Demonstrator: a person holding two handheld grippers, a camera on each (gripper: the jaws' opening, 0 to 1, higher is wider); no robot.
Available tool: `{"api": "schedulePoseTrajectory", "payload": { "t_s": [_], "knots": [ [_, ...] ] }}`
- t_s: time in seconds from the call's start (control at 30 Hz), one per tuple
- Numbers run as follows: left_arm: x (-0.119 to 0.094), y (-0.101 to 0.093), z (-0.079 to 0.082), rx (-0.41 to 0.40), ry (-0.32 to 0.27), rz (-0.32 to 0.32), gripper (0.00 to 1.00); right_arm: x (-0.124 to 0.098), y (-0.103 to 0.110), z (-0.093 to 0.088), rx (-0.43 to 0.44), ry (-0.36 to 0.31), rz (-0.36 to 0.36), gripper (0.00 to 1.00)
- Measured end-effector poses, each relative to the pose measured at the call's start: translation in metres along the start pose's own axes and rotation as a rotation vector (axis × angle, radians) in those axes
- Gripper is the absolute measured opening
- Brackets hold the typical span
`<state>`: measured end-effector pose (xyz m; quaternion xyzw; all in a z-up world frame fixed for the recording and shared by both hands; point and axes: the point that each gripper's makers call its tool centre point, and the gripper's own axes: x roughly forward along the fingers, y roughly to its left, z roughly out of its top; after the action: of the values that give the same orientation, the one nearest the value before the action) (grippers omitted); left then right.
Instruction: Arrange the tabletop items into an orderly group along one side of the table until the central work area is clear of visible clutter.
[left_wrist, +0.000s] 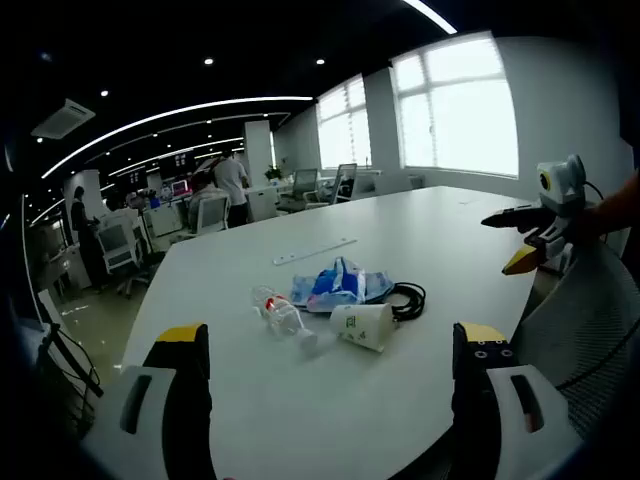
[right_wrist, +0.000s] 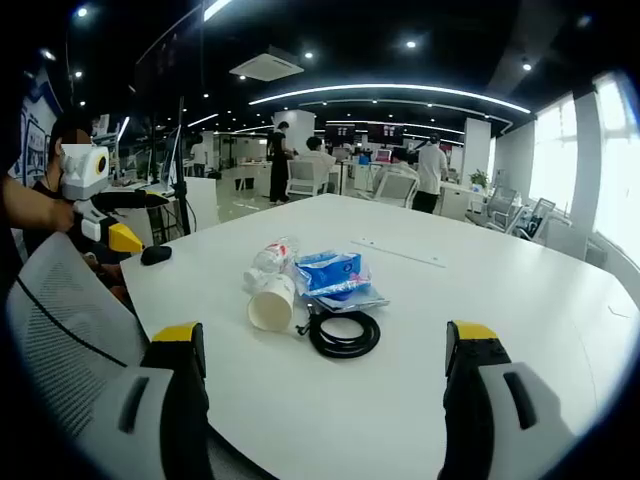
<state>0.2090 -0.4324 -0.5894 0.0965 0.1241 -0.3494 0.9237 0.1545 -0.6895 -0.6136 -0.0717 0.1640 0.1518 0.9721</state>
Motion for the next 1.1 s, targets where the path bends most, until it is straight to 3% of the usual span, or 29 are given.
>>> {"api": "schedulePoseTrajectory", "payload": {
  "t_s": [1.1],
  "knots": [
    [-0.0006,0.0031,-0.0021,0.001,0.004,0.013,0.99,-0.0009,-0.0018,0.0,0.0,-0.002,-0.009,1.0]
  ]
}}
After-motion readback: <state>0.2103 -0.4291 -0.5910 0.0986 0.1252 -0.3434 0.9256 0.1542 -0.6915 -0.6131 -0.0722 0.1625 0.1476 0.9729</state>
